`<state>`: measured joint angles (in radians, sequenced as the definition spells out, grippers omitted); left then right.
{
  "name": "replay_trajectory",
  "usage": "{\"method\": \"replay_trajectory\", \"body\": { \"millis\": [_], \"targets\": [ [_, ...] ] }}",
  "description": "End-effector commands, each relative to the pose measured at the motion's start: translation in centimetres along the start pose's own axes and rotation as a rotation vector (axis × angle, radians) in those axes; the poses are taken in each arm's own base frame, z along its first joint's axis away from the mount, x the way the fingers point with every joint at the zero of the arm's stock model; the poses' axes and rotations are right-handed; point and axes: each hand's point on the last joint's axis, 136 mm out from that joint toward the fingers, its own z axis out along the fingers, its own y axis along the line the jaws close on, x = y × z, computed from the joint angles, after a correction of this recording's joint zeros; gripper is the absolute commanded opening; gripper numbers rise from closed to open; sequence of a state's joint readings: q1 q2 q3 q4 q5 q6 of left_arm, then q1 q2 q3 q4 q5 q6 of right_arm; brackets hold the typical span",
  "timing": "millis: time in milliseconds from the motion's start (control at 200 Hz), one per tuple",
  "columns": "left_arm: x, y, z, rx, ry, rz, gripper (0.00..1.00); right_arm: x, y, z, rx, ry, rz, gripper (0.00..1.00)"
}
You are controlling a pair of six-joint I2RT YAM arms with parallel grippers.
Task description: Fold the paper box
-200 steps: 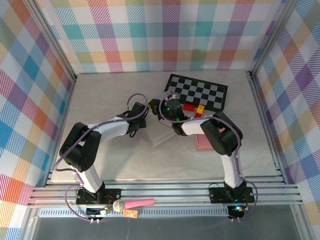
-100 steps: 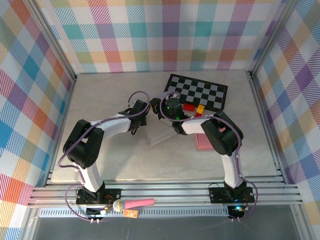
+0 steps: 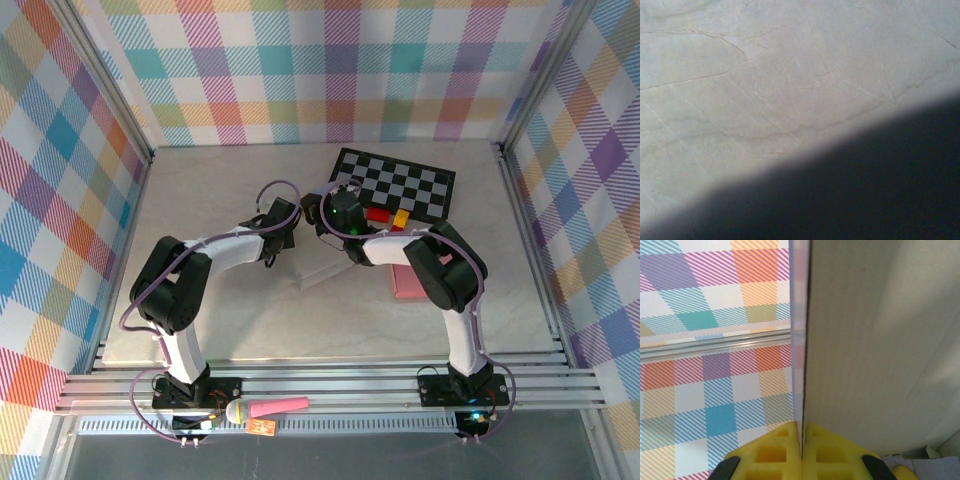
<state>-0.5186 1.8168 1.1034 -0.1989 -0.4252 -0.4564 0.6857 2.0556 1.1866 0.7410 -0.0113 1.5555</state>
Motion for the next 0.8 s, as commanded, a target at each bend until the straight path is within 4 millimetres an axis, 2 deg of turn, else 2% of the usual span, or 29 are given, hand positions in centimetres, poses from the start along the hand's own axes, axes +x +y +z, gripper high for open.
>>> {"method": "replay_trajectory", "body": {
  "millis": [0,35,60,250,370,550,705,795],
  "targets": [
    [0.3,0.4,1.0,-0.050,0.034,-0.020,0.00,3.1,-5.0,-0.8,0.222,0.110,0.023,0.21],
    [-0.1,0.6,0.9,-0.064,0.025,-0.021,0.00,3.0,-4.6,-1.1,0.232,0.109,0.014,0.27],
    [0.4,1.1,0.8,-0.084,0.046,-0.001,0.00,2.9,-4.3,-1.3,0.243,0.108,0.007,0.30],
    [0.2,1.7,0.4,-0.104,0.044,0.071,0.00,2.0,-2.4,-3.1,0.296,0.103,-0.038,0.56],
    [0.2,2.0,0.2,-0.103,0.045,0.098,0.00,1.9,0.3,-4.6,0.302,0.112,-0.107,0.68],
    [-0.2,2.4,-0.6,-0.091,0.045,0.113,0.00,1.5,3.1,-7.0,0.293,0.118,-0.203,0.72],
    [-0.2,3.2,-1.7,-0.079,0.055,0.163,0.00,-0.7,4.1,-9.9,0.294,0.092,-0.335,0.73],
    [0.2,3.7,-2.2,-0.051,0.071,0.207,0.00,-2.1,4.3,-11.7,0.302,0.097,-0.489,0.68]
  ]
}}
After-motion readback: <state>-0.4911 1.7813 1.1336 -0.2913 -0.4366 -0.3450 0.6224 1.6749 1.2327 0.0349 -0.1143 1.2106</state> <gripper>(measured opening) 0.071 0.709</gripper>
